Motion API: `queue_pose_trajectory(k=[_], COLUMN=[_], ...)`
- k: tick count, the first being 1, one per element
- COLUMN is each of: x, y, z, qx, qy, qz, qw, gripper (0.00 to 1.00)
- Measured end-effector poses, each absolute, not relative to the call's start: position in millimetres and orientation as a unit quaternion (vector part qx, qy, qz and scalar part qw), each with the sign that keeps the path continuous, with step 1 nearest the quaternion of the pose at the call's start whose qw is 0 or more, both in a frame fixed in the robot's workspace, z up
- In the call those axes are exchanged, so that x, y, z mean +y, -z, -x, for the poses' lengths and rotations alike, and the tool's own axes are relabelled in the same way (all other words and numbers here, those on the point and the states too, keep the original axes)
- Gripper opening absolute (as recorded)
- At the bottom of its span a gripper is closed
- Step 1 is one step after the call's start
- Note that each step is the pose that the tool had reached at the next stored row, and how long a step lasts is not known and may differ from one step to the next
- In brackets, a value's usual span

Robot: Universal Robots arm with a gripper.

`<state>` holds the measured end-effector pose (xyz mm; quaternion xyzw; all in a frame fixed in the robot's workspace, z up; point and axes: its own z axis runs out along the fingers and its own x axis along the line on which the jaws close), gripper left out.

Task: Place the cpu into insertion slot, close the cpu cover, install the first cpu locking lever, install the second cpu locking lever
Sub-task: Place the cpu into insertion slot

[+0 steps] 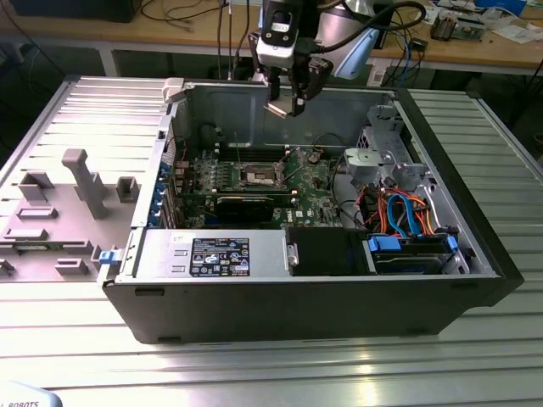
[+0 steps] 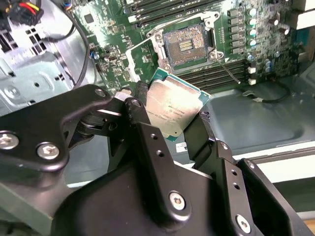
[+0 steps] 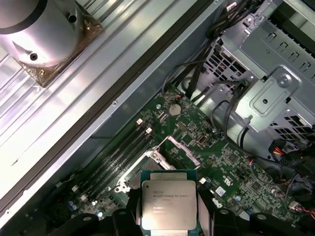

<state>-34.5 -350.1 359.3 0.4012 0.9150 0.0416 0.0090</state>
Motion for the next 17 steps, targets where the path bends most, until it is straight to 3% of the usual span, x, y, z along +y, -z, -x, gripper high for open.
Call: queue_pose_trajectory(k=[17], x=[-350.1], y=[-358.1], z=[34.5], qx=[0.887], qy=[-0.041], qz=[-0.46], qw=[0.012], gripper=[0.54])
